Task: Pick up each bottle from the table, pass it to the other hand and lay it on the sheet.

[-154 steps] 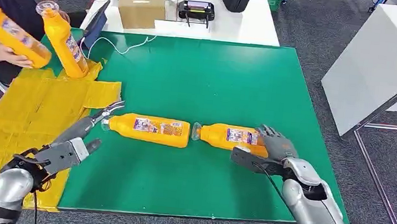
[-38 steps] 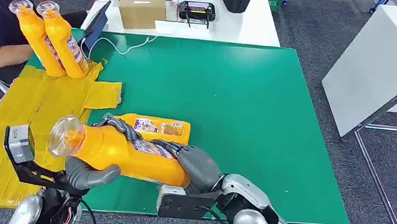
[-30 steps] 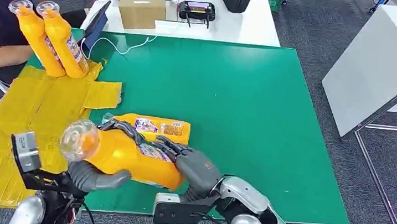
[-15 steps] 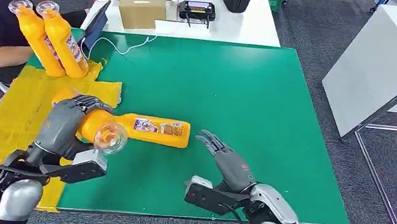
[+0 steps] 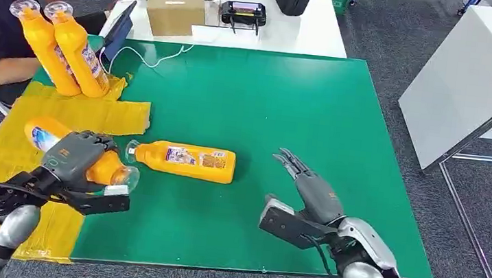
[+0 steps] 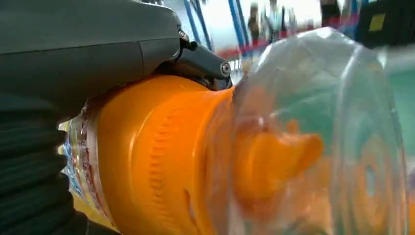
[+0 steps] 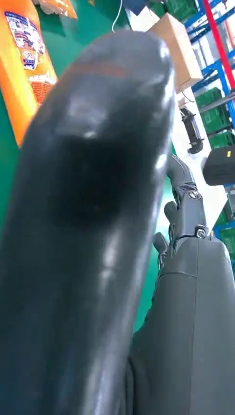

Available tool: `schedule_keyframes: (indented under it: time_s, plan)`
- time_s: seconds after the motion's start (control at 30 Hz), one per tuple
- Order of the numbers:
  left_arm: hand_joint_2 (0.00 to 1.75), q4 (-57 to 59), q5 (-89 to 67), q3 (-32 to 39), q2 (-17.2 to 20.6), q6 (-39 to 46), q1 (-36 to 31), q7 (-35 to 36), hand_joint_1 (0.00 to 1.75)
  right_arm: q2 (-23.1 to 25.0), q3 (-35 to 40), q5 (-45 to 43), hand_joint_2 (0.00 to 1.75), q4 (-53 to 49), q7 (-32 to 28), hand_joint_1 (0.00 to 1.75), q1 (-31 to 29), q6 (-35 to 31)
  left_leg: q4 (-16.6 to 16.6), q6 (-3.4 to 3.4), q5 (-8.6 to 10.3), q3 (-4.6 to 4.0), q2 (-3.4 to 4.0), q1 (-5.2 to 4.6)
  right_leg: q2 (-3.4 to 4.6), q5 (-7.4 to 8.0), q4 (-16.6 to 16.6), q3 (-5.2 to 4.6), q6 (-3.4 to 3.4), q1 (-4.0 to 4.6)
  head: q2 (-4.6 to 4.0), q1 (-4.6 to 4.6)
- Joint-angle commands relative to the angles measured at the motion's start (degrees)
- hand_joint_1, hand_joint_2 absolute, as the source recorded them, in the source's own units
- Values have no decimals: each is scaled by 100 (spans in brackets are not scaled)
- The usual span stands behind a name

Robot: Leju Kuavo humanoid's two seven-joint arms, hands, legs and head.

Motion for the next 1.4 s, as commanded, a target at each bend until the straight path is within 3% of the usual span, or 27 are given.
schedule_keyframes:
  time_s: [0.03, 0.23, 0.27, 0.3, 0.67, 0.87, 0.9, 0.97, 1.03, 1.1, 1.17, 1.2, 1.33, 1.4]
  plan:
    - [175, 1999, 434, -930, 630, -791, -956, 11, 175, 22, 283, -125, 0, 644, 90, 0, -694, 146, -4, -10, -7, 34, 2, 5, 33, -5, -2, 31, -13, 1, 0, -4]
    - [175, 1979, 896, -976, 784, -1020, -872, -204, 175, 1, 294, -182, 0, 747, 101, 0, -832, 146, -1, -7, -10, 29, 7, 8, 39, -7, -1, 28, -10, 3, 0, -2]
    - [175, 1932, 1010, -1034, 829, -1073, -864, -286, 59, 3, 293, -188, 0, 766, 100, 0, -852, 147, -2, -5, -4, 15, 4, 6, 26, -3, -1, 14, -6, 2, 0, -4]
    - [0, 1938, 1076, -1044, 824, -1061, -857, -245, 0, 22, 291, -179, 0, 806, 104, 0, -891, 141, 2, -7, -10, 25, 4, 9, 35, -8, 0, 26, -9, 4, 0, -2]
    - [0, 1864, 1152, -1156, 784, -947, -908, -206, 0, 139, 283, 128, 0, 1028, 171, 0, -1035, 12, -1, -7, -5, 17, 1, 7, 28, -4, 0, 19, -9, 3, 0, -2]
    - [0, 1740, 1205, -1077, 786, -634, -845, -297, 0, 403, 89, 243, 0, 1687, 265, 0, -1350, -48, -1, -6, -6, 20, 6, 6, 33, -3, 0, 21, -8, 2, 2, -2]
    - [0, 1707, 1216, -1007, 798, -496, -782, -337, 0, 447, 53, 245, 175, 1740, 264, 0, -1361, -50, -2, -5, -3, 13, 6, 6, 28, -1, -1, 15, -6, 3, 0, -2]
    - [0, 1579, 1200, -533, 539, 149, -472, -430, 0, 518, -71, 333, 175, 1673, 276, 0, -1241, -166, -4, -6, -6, 21, 9, 6, 36, -3, -2, 22, -8, 2, 0, 0]
    - [0, 1285, 1106, 102, -68, 836, -97, -434, 0, 534, -188, 469, 175, 1466, 299, 0, -1022, -243, -6, -7, -9, 30, 5, 6, 37, -6, -4, 32, -9, 1, 0, -2]
    - [0, 1017, 1546, 604, -565, 1045, 96, -640, 0, 493, -241, 598, 175, 1342, 304, 0, -894, -277, -10, -3, 0, 16, -1, -1, 19, -2, -6, 20, -4, -4, 0, -2]
    - [0, 201, 2043, 1149, -1344, 1169, 375, -558, 0, 388, -380, 781, 175, 1151, 291, 0, -656, -301, -11, -6, -9, 37, -6, 4, 29, -10, -10, 43, -8, -2, 0, -2]
    - [0, -132, 2554, 1297, -1601, 973, 431, -524, 0, 344, -416, 849, 175, 1156, 256, 0, -632, -283, -11, 1, -3, 25, -38, -1, -9, -12, -15, 39, -1, -6, 0, -4]
    - [0, -823, 3510, 1549, -1982, 674, 434, -412, 0, 480, -359, 1011, 175, 1711, 113, 0, -1052, -78, 6, 1, -6, 1, -13, -4, 9, -4, -4, 12, -1, -5, 0, 0]
    - [0, -826, 3554, 1552, -1988, 633, 396, -420, 0, 538, -300, 1009, 175, 1918, 97, 0, -1224, -40, 8, -1, -11, 3, 6, -10, 33, -1, 0, 11, -3, -8, 0, -2]
